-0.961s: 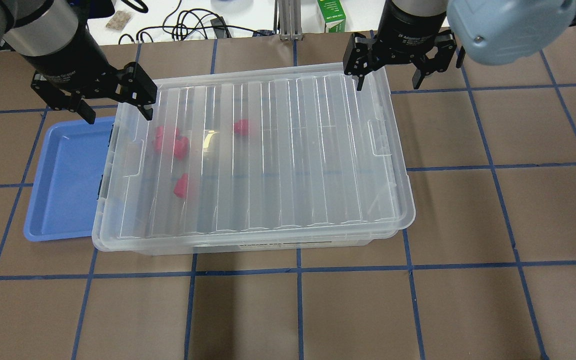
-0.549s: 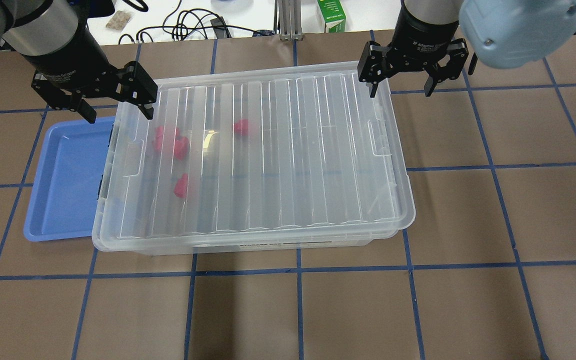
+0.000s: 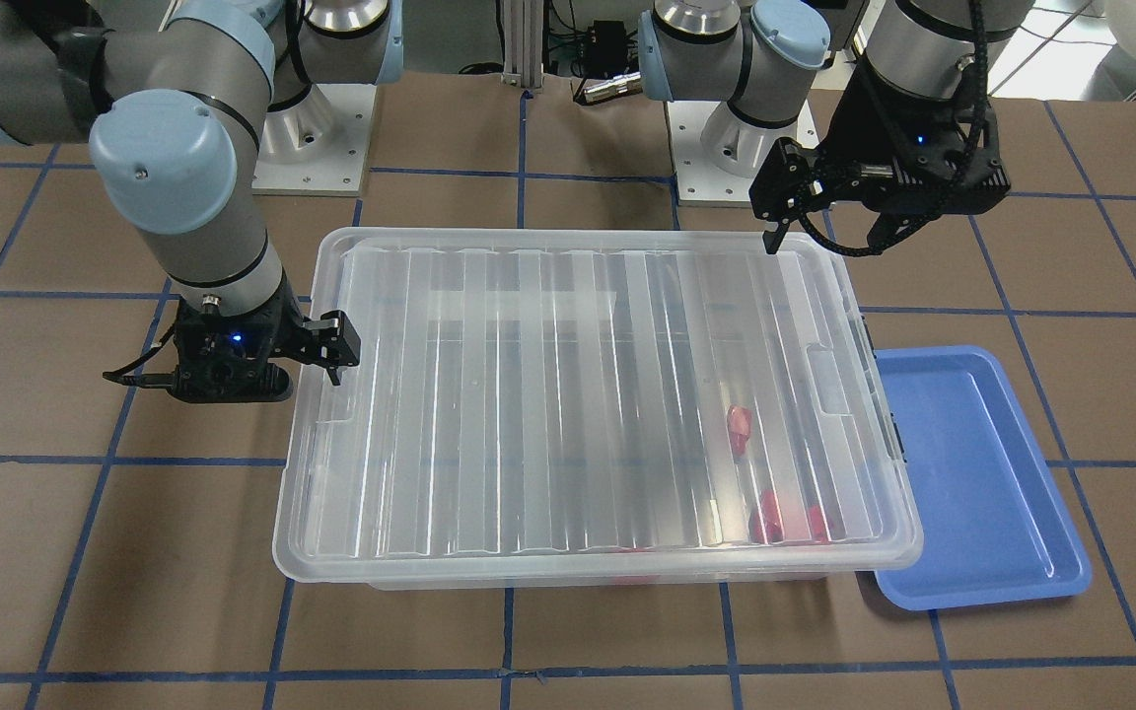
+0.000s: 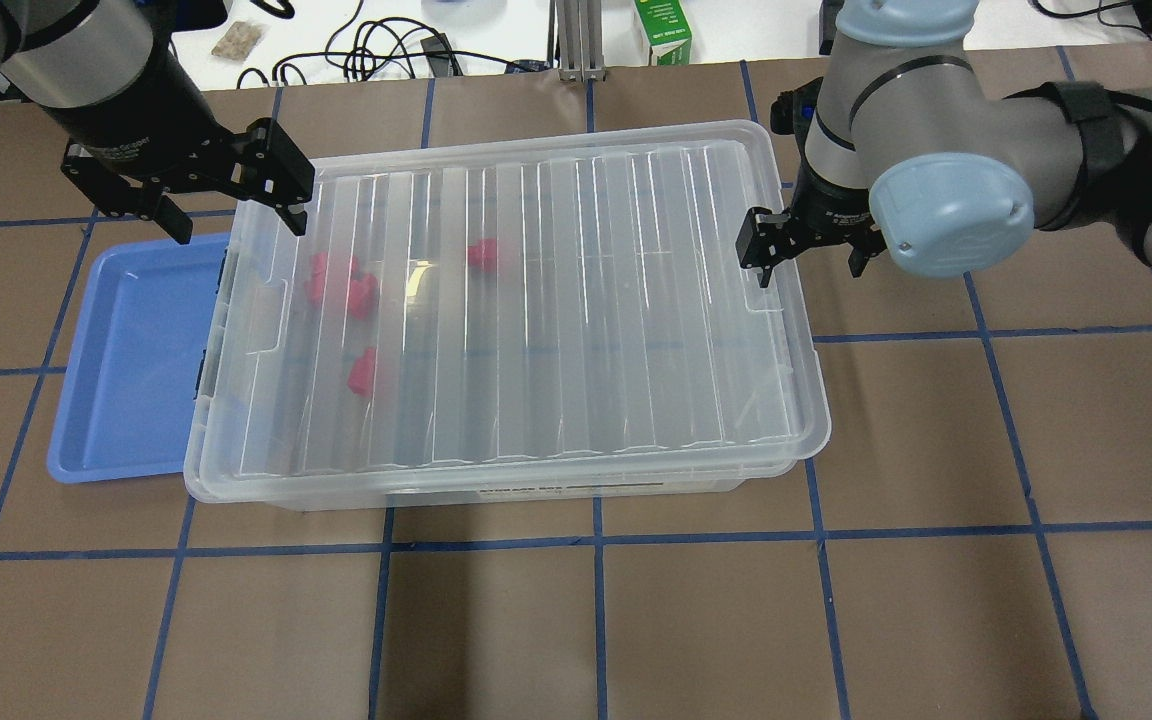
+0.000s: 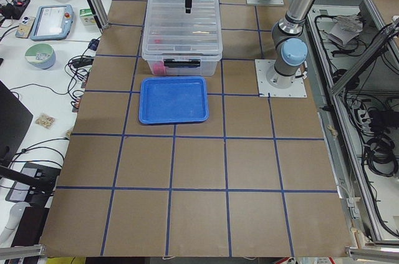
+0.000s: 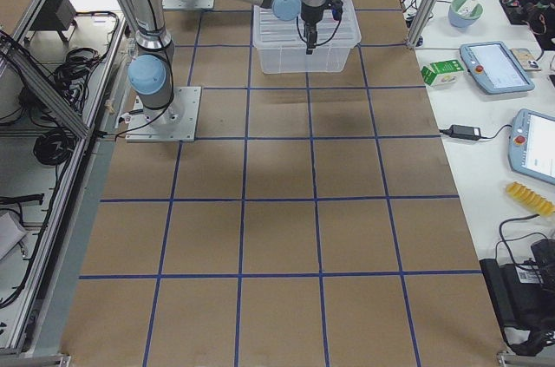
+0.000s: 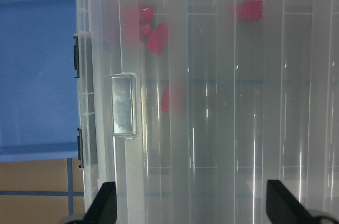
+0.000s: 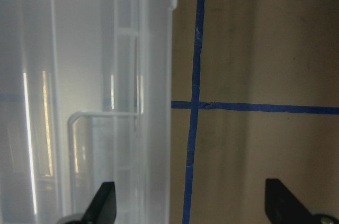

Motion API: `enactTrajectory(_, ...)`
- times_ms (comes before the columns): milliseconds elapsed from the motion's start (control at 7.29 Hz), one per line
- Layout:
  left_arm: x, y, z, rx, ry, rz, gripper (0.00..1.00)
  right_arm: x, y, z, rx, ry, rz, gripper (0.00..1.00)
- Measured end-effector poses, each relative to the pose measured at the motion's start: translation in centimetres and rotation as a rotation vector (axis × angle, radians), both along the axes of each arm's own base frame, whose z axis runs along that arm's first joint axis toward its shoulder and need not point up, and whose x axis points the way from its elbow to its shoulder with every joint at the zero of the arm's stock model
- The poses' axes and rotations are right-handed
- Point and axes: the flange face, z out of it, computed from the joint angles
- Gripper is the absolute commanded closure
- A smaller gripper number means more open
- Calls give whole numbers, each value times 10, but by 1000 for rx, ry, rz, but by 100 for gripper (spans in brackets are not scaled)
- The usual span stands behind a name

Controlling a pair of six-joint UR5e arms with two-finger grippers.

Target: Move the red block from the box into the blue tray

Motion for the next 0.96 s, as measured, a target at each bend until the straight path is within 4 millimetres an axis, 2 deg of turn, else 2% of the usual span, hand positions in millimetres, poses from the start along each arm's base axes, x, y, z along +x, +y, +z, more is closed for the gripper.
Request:
enactTrajectory(275, 0, 0, 1, -1, -2, -1, 0, -15, -3, -7, -3, 13, 8, 0)
enactTrajectory(686, 0, 1, 0, 0, -3, -2, 0, -90, -13, -7, 13, 36, -67, 0)
enactTrajectory(961, 0, 1, 0, 0, -3, -1, 0, -122, -15, -5, 16, 37, -110, 0)
